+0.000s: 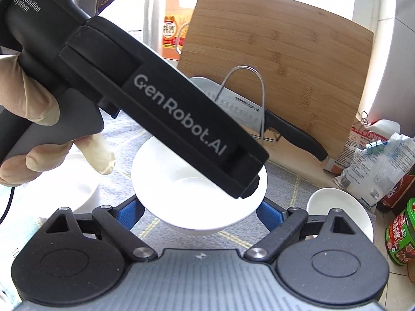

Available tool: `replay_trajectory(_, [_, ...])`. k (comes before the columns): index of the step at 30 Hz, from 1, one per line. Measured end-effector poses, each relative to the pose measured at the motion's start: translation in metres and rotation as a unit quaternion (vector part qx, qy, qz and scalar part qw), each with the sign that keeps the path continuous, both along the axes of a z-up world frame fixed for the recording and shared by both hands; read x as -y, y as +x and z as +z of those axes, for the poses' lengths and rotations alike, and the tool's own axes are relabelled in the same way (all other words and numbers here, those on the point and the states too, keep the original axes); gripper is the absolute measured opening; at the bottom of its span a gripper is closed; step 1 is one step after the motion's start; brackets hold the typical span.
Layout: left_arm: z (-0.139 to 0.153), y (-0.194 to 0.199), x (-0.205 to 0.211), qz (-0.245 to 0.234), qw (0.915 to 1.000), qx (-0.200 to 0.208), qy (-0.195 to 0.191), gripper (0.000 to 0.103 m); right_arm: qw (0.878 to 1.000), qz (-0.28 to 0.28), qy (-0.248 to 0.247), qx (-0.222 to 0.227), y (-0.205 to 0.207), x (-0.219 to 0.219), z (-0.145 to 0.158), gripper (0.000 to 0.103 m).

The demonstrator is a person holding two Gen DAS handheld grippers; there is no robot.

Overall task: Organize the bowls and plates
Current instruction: 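Carry the second bowl with both tools and lower it into the placed bowl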

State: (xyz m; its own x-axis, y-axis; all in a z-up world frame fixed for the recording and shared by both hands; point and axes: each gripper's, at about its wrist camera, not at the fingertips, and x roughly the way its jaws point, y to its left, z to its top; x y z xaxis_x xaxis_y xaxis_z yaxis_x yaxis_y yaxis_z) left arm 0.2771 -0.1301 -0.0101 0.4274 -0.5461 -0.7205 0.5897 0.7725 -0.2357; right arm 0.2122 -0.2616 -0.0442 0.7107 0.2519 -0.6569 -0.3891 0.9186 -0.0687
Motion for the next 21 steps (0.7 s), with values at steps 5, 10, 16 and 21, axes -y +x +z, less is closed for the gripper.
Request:
replay_trajectory(5, [0.005, -0.01, -0.021, 0.022, 0.9998, 0.001, -0.003, 0.093, 1.0, 0.024, 0.002, 0.0, -0.006, -0.015, 0.006, 0.095])
replay_trajectory(10, [0.01, -0.018, -0.048, 0.048, 0.9988, -0.002, -0.012, 0.093, 0.999, 0.053, 0.002, 0.003, -0.009, -0.033, 0.01, 0.095])
replay_trajectory(16, [0.016, -0.03, -0.081, 0.088, 0.9961, 0.007, -0.011, 0.093, 0.996, 0.093, 0.006, 0.006, -0.01, -0.061, 0.016, 0.095])
replay_trajectory(21, [0.015, -0.039, -0.108, 0.12, 0.9927, 0.003, -0.01, 0.093, 0.992, 0.128, 0.008, 0.004, -0.014, -0.086, 0.018, 0.095])
